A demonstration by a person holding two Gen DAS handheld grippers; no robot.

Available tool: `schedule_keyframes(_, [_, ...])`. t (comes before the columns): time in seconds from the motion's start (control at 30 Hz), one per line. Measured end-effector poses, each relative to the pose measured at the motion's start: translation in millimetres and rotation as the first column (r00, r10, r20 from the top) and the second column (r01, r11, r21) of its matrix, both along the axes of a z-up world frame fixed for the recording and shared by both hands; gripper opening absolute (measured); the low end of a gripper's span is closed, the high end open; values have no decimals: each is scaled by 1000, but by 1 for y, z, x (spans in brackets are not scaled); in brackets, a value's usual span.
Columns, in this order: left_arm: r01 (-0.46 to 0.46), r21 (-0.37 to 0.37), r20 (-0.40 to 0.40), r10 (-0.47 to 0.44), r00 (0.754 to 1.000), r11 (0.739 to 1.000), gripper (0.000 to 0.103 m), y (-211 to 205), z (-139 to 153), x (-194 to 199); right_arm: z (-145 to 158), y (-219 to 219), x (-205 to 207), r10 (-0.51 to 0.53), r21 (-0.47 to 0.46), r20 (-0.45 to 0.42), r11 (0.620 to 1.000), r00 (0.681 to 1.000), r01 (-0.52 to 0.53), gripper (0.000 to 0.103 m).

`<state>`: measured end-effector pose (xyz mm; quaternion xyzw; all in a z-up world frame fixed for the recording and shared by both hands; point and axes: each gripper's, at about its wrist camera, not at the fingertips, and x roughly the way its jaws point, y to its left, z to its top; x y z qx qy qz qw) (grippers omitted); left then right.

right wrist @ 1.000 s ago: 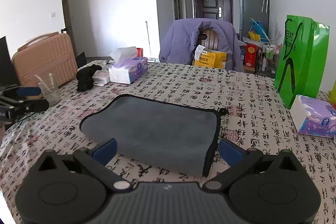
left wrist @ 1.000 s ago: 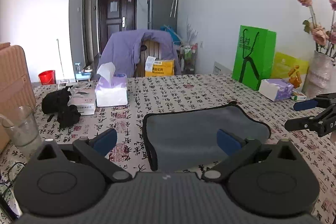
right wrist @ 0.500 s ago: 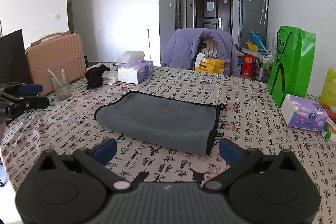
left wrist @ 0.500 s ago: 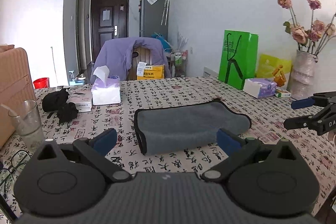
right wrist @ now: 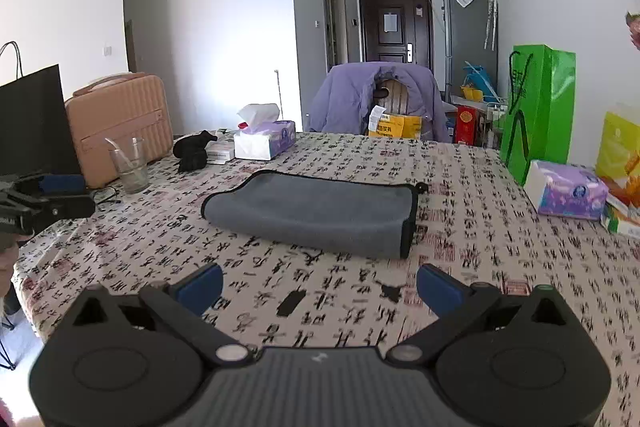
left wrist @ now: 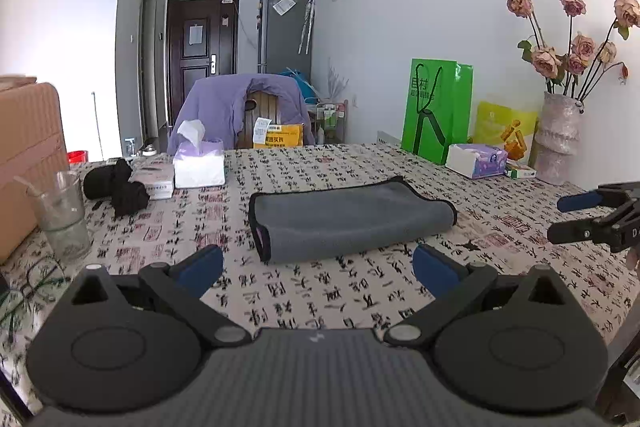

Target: Fold towel

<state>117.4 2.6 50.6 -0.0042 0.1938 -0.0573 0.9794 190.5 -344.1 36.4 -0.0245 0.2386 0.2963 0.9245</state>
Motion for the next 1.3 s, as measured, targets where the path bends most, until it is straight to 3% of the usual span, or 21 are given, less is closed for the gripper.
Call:
schedule_keyframes(0.67, [-58, -41, -24, 57, 998, 997, 103, 7, -27, -50, -32, -25, -57, -62, 20, -30, 998, 998, 62, 103])
schedule_keyframes(1.3, [-98, -69, -89, 92, 992, 993, 103, 10, -56, -62, -48, -27, -67, -79, 20, -70, 997, 994, 81, 103])
